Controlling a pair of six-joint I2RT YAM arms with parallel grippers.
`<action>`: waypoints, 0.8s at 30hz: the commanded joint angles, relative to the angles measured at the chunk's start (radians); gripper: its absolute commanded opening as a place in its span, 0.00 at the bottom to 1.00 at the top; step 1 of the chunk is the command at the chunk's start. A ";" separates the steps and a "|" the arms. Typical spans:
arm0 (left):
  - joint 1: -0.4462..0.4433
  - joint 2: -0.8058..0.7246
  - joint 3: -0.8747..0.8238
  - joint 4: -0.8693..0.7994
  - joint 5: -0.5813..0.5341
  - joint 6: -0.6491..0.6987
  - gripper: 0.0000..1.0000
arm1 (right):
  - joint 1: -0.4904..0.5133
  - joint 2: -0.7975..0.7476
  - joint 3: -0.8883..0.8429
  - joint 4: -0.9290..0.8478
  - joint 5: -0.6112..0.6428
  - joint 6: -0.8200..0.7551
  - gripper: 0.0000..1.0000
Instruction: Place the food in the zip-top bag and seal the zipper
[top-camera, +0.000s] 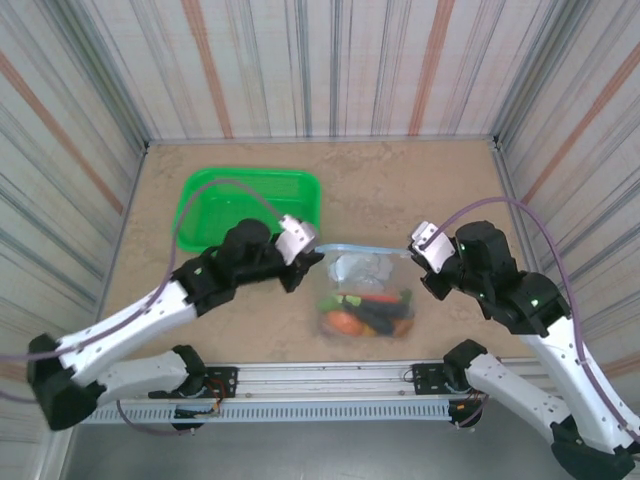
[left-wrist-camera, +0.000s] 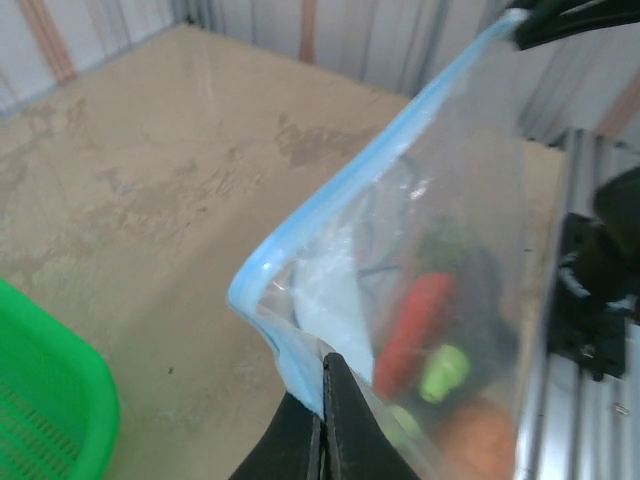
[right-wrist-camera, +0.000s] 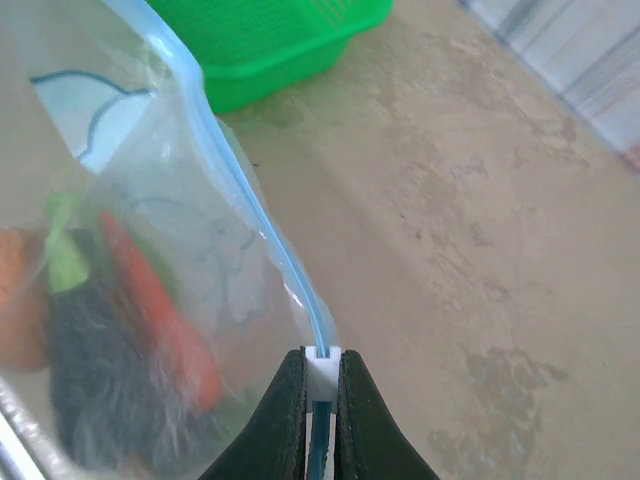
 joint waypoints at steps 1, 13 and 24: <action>0.087 0.204 0.132 0.066 -0.004 -0.044 0.04 | -0.080 0.052 -0.064 0.181 0.086 0.081 0.00; 0.208 0.400 0.428 -0.009 -0.109 0.005 0.99 | -0.475 0.787 0.033 0.609 0.136 0.377 0.32; 0.297 0.015 0.153 -0.219 -0.116 -0.220 0.99 | -0.291 0.724 0.107 0.608 0.202 0.329 0.57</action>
